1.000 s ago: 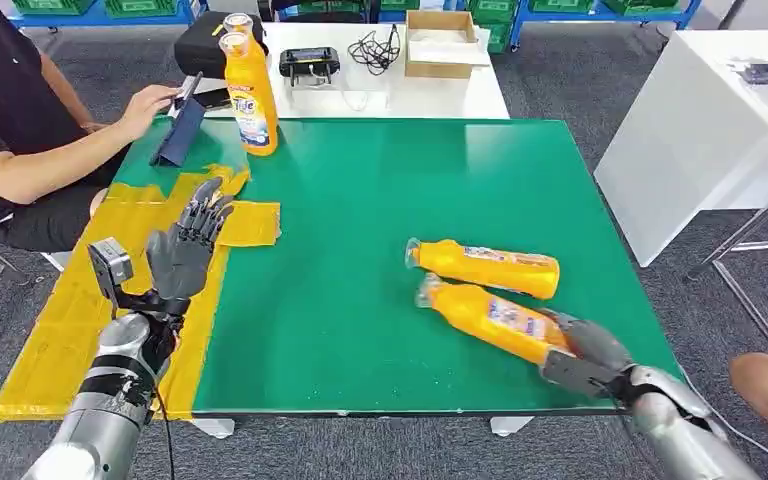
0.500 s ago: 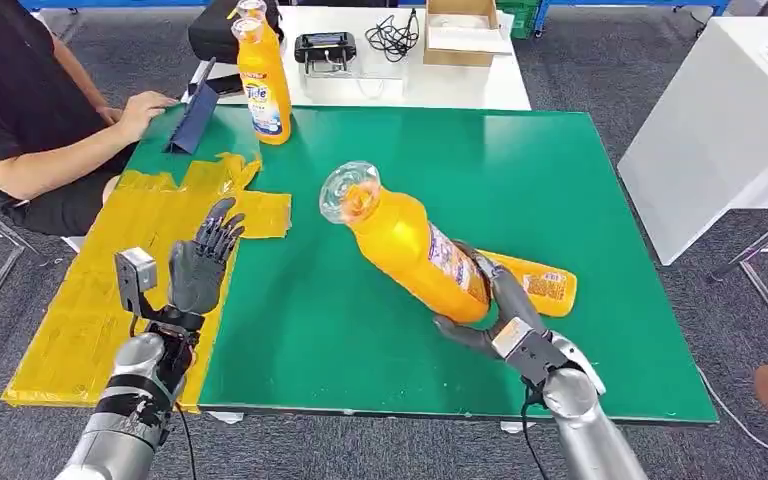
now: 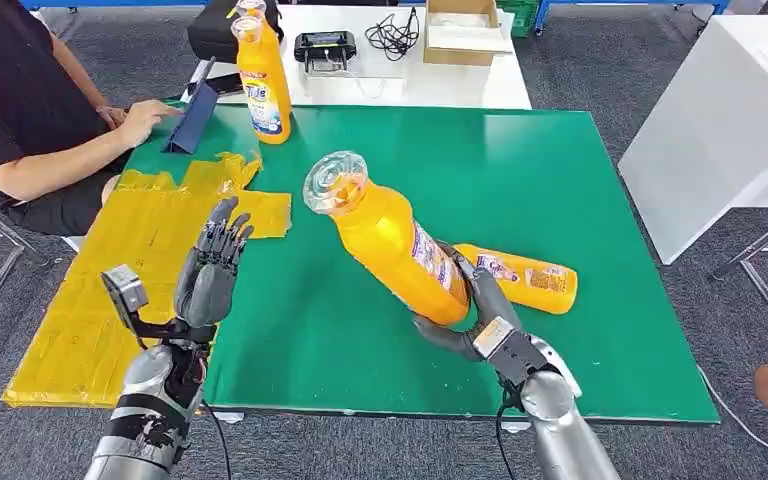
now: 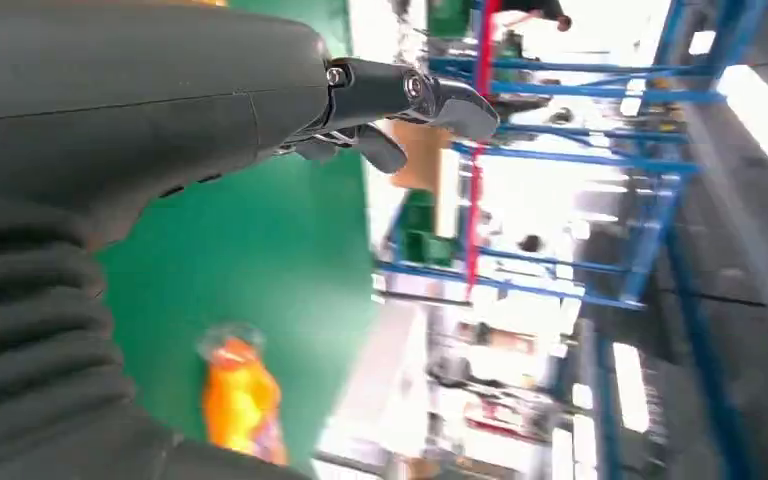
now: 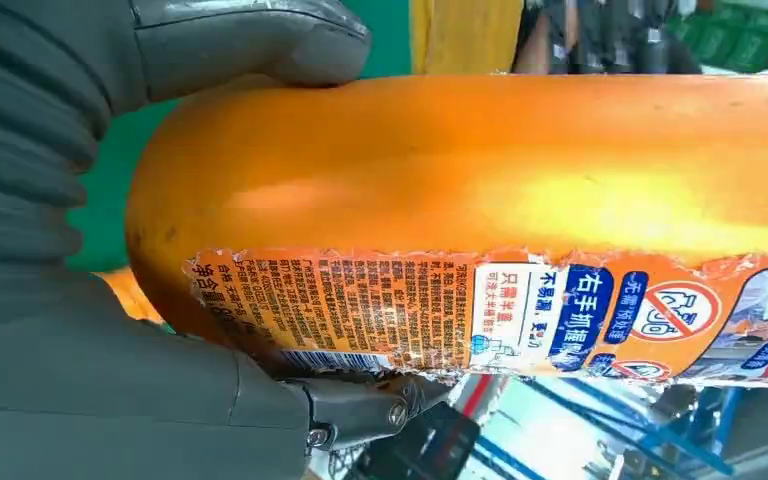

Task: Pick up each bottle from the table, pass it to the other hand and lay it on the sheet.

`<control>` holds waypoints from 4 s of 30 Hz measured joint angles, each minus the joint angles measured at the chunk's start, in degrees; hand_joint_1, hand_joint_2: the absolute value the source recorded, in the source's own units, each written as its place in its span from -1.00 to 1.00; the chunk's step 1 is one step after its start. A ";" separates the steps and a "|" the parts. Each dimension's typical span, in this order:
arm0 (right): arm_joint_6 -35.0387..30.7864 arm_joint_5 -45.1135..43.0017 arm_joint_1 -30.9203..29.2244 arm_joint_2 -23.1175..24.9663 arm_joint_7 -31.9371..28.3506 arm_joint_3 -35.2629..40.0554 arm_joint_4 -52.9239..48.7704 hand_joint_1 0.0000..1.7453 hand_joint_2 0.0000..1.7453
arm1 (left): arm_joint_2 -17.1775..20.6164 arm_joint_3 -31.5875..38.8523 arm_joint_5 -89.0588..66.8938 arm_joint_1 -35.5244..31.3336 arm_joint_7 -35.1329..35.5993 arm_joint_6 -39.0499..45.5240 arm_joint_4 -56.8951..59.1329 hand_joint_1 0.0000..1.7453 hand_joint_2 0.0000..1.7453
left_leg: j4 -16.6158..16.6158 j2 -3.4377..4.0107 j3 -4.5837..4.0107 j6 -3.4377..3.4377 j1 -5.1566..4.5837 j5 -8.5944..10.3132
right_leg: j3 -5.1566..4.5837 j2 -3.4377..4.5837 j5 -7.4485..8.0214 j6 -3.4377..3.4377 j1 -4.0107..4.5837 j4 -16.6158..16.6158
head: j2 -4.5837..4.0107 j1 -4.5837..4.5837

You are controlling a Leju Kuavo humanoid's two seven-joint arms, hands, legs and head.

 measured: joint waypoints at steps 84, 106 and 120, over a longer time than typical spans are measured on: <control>-5.68 6.51 -1.57 8.90 1.53 19.02 22.01 1.00 1.00 | -2.21 -13.81 -8.53 9.89 -3.43 3.28 -15.64 1.00 1.00 | -0.02 -0.02 -0.08 0.00 -0.02 0.01 | -0.11 -0.01 -0.01 -0.02 0.00 0.01 | 0.00 0.00; -8.24 7.94 -1.76 8.65 0.46 17.97 24.11 1.00 1.00 | -2.03 -14.25 -12.40 10.36 -5.60 7.02 -16.04 1.00 1.00 | -0.02 -0.01 -0.05 0.00 -0.03 0.01 | -0.11 -0.01 -0.01 -0.02 0.00 0.01 | 0.00 0.00; -17.46 18.60 -1.41 4.94 5.53 11.37 17.60 -1.00 1.00 | -2.62 -13.29 -31.76 7.42 -7.45 35.36 -18.90 1.00 1.00 | -0.02 -0.02 -0.06 0.00 -0.03 0.01 | -0.07 -0.03 -0.01 -0.01 -0.02 0.01 | 0.00 -0.02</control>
